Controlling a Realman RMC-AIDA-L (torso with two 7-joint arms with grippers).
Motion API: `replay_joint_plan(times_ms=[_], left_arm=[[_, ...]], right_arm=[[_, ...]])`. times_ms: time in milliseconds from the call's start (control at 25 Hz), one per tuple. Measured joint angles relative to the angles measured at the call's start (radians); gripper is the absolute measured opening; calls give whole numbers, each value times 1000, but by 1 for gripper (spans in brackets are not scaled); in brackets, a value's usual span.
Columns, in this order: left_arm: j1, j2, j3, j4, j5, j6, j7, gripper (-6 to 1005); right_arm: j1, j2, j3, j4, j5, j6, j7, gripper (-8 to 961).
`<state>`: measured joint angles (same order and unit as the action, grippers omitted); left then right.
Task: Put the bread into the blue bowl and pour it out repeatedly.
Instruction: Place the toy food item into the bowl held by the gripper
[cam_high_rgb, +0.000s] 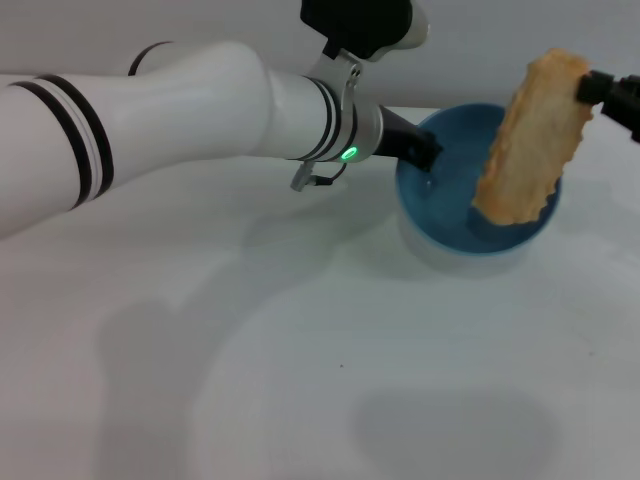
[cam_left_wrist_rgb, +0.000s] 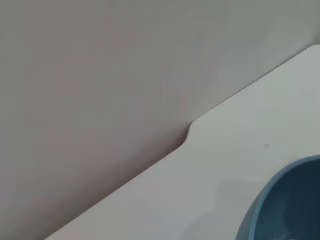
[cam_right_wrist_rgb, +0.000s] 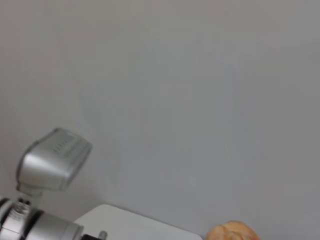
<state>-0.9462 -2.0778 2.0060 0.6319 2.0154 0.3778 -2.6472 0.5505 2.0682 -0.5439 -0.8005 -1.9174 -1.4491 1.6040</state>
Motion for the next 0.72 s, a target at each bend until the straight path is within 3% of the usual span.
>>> replay_joint_plan(times_ms=[600, 720], left_arm=[[44, -1, 31, 46, -37, -5, -2, -2], [45, -1, 31, 46, -37, -5, -2, -2]], right_arm=[[-2, -3, -2, 174, 80, 93, -121, 87], [-5, -3, -13, 178, 77, 95, -122, 149]])
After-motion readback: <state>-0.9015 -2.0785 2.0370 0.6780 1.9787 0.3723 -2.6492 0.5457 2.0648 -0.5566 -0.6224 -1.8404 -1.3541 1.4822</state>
